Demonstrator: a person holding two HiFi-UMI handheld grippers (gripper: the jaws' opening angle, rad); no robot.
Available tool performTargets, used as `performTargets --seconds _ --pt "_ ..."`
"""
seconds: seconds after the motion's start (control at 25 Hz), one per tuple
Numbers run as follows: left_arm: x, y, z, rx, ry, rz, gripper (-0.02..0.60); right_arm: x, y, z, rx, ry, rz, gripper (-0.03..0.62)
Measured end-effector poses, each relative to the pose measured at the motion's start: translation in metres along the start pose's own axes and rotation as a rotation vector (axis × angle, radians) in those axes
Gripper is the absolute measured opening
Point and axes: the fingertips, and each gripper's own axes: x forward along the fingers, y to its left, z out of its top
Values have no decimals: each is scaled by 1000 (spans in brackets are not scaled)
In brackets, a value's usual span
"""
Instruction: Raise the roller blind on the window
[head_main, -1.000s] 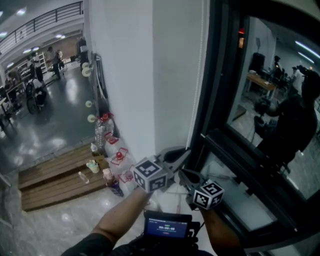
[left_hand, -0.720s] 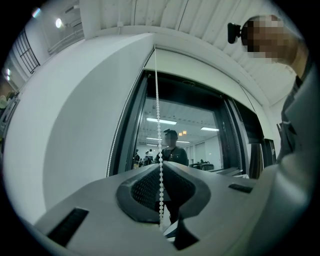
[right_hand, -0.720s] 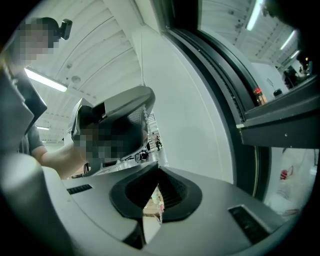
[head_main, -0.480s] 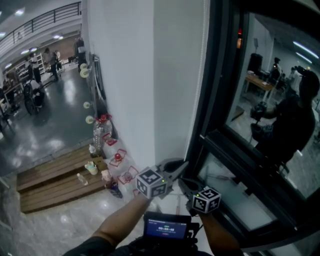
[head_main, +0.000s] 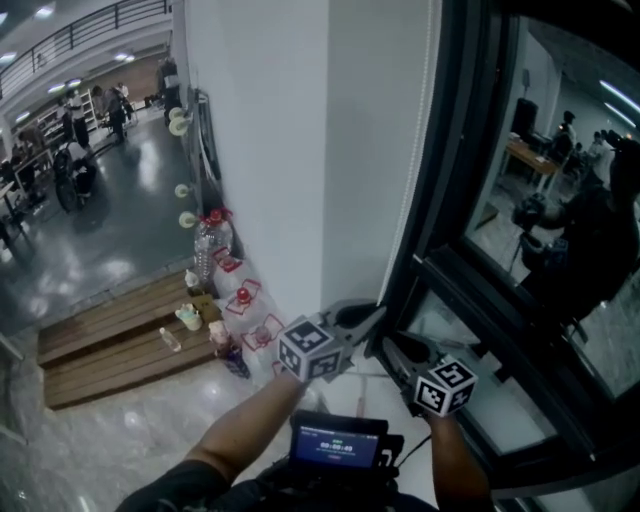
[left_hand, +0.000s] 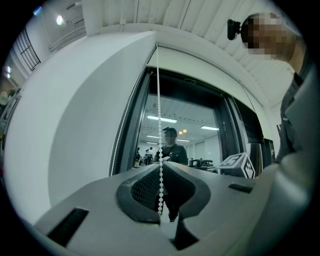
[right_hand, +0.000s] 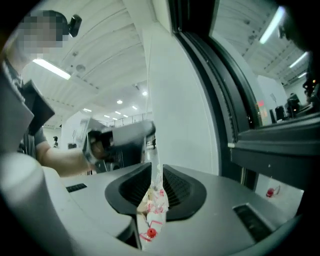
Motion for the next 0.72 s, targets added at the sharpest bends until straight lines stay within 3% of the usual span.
performTargets --seconds 0.2,0.32,0.52,0.6,0.72 --pt "-2 -5 2 -10 -7 -27 6 -17 4 118 -5 -342 32 87" --pt "1 -11 3 -7 -4 -49 6 -14 21 168 0 -468 84 87" --pt "1 -24 1 -27 -11 -82 6 5 39 192 -63 -502 100 87" --pt "0 -26 -1 -22 -11 -87 6 9 39 193 -44 -516 105 15" --pt "-1 -25 0 -26 -22 -90 6 6 34 192 18 -561 122 11"
